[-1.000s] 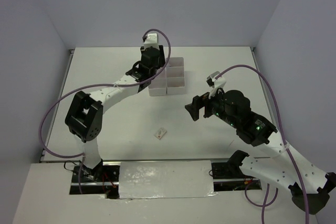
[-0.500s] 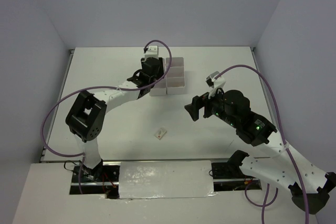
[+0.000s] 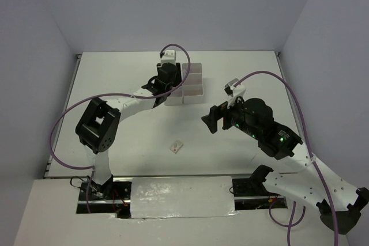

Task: Sort the stationery into containers
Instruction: Place the stationery in the storage box.

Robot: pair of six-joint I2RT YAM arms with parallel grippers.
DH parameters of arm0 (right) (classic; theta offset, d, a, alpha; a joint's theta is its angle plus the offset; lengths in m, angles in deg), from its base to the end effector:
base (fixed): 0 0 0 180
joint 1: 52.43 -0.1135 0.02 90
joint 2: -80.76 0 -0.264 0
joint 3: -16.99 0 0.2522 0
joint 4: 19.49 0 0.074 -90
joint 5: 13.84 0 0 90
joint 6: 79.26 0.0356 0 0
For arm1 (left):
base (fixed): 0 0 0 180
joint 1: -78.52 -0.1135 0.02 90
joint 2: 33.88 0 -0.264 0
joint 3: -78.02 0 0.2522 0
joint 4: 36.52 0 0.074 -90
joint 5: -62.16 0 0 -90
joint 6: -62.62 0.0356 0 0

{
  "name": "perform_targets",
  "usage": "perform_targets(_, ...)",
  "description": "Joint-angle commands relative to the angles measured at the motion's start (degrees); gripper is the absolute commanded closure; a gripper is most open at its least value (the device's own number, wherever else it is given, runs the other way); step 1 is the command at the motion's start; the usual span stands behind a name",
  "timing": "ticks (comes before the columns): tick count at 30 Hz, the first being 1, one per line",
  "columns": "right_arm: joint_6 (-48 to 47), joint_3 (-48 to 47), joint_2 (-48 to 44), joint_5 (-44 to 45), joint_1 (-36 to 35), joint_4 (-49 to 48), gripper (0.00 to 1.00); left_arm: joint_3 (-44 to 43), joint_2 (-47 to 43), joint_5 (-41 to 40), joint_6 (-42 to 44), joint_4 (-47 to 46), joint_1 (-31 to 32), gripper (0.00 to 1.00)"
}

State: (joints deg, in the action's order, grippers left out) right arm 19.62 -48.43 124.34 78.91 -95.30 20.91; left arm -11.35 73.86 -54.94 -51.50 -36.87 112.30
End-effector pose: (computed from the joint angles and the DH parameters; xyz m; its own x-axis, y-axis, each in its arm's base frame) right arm 0.1233 0.1122 0.3544 -0.3302 -0.0962 -0.9390 -0.6025 0.7873 0.1312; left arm 0.3750 -0.2313 0.2528 -0.2898 -0.2438 -0.9255 0.0180 0.9654 -0.2600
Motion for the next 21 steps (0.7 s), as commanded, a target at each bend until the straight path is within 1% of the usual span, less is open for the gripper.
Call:
perform_targets(1,-0.80,0.24,-0.15,-0.46,-0.11,-1.50,0.00,-0.24,0.45,0.64,0.48,-3.64,-0.21,0.69)
perform_targets(3,-0.89,0.24,0.02,-0.72,-0.11,-1.32,0.00,0.38,0.45,0.29,0.65,-4.52,-0.29,0.63)
perform_targets(4,-0.97,0.24,0.02,-0.90,-0.02,-1.41,0.00,0.55,0.54,0.46,0.74,-4.52,-0.29,0.57)
perform_targets(6,-1.06,0.24,-0.15,-1.34,-0.11,-1.58,0.00,0.21,0.89,0.29,0.65,-4.26,-0.38,0.53)
perform_targets(7,-1.15,0.33,-0.24,-1.51,-0.02,-1.50,0.00,0.20,0.98,0.55,0.83,-4.17,-0.38,0.48)
perform_targets(9,-1.24,0.33,-0.42,-2.04,-0.11,-1.67,0.00,0.29,0.98,0.64,0.83,-4.52,-0.47,0.43)
perform_targets(10,-1.24,0.33,-0.50,-2.04,-0.11,-1.67,0.00,0.20,1.06,0.46,0.92,-4.44,-0.56,0.36)
perform_targets(12,-1.24,0.33,-0.68,-2.30,-0.19,-1.58,0.00,-0.23,1.24,0.11,1.09,-4.00,-0.47,0.29)
perform_targets(13,-1.24,0.33,-0.77,-2.39,-0.11,-1.58,0.00,-0.32,1.24,-0.06,1.00,-3.82,-0.47,0.21)
perform_targets(15,-1.33,0.33,-0.86,-2.48,-0.11,-1.67,0.00,0.03,0.98,-0.24,1.09,-3.91,-0.47,0.15)
perform_targets(16,-1.41,0.42,-0.86,-2.48,-0.11,-1.76,0.00,0.20,0.80,-0.24,1.00,-4.00,-0.47,0.10)
perform_targets(20,-1.41,0.42,-0.94,-2.48,-0.19,-1.94,0.00,1.43,-1.56,0.46,0.48,-4.96,-0.47,0.09)
perform_targets(21,-1.41,0.42,-0.94,-2.48,-0.11,-1.94,0.00,2.57,-2.53,2.03,0.39,-5.40,-0.47,0.09)
